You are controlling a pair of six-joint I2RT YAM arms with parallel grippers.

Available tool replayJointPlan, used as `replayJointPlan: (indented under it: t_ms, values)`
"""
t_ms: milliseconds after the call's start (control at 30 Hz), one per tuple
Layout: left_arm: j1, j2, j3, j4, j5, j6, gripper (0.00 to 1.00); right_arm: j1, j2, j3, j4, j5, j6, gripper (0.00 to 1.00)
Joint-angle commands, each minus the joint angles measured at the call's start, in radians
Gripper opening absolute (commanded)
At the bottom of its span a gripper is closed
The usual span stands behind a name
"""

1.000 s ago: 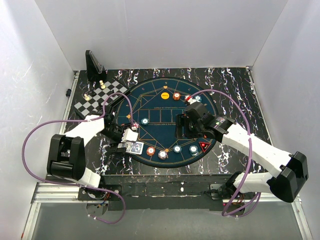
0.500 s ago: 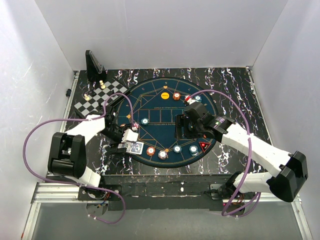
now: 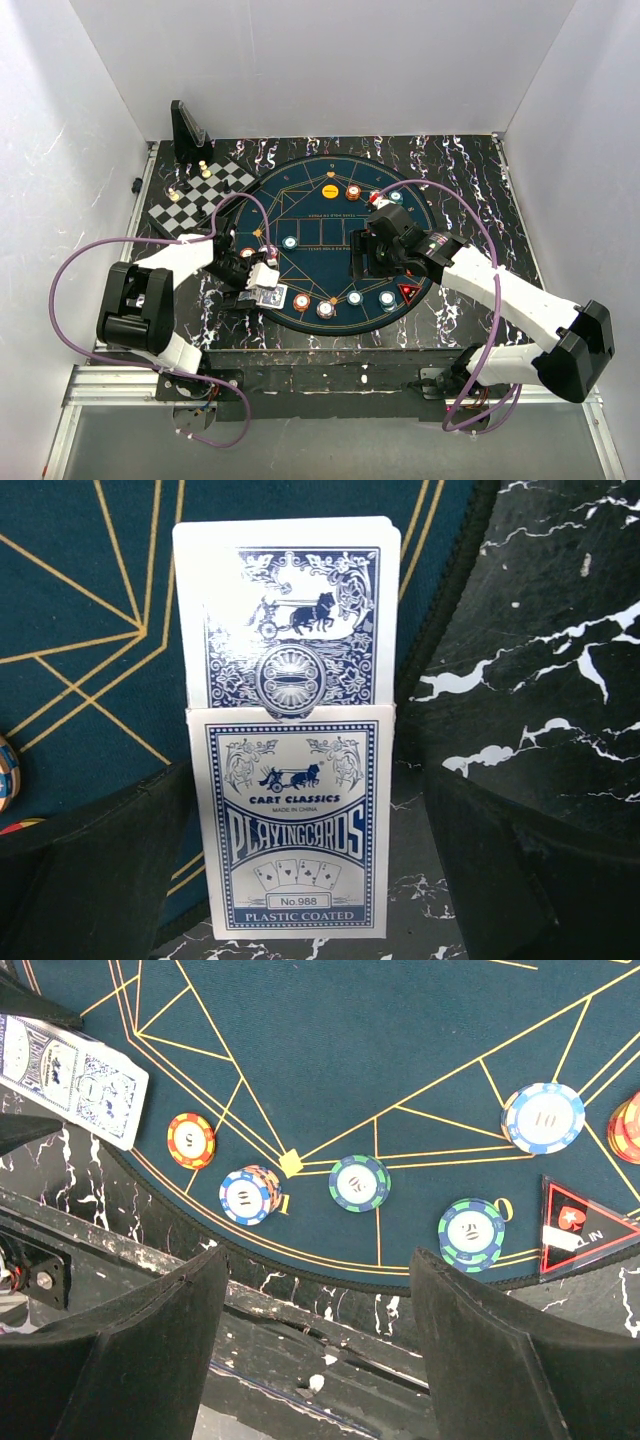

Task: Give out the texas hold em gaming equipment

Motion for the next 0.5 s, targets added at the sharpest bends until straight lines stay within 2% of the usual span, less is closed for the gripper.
replayJointPlan:
  t_ms: [0, 33, 200, 467]
  values:
    - [-0.003, -0.009, -0.019, 0.093, -0.025, -0.031, 1.00, 0.003, 0.000, 0.042, 0.026, -0.005, -0.007, 0.79]
    - [-0.005, -0.010, -0.018, 0.091, -0.025, -0.031, 1.00, 0.003, 0.000, 0.042, 0.028, -0.007, -0.005, 0.79]
    - [-0.006, -0.029, -0.010, 0.084, -0.013, -0.027, 0.69, 0.003, 0.000, 0.024, 0.051, -0.024, 0.002, 0.79]
    - [-0.008, -0.090, -0.015, 0.030, 0.031, -0.058, 0.41, 0.003, 0.001, -0.053, 0.158, -0.116, 0.057, 0.79]
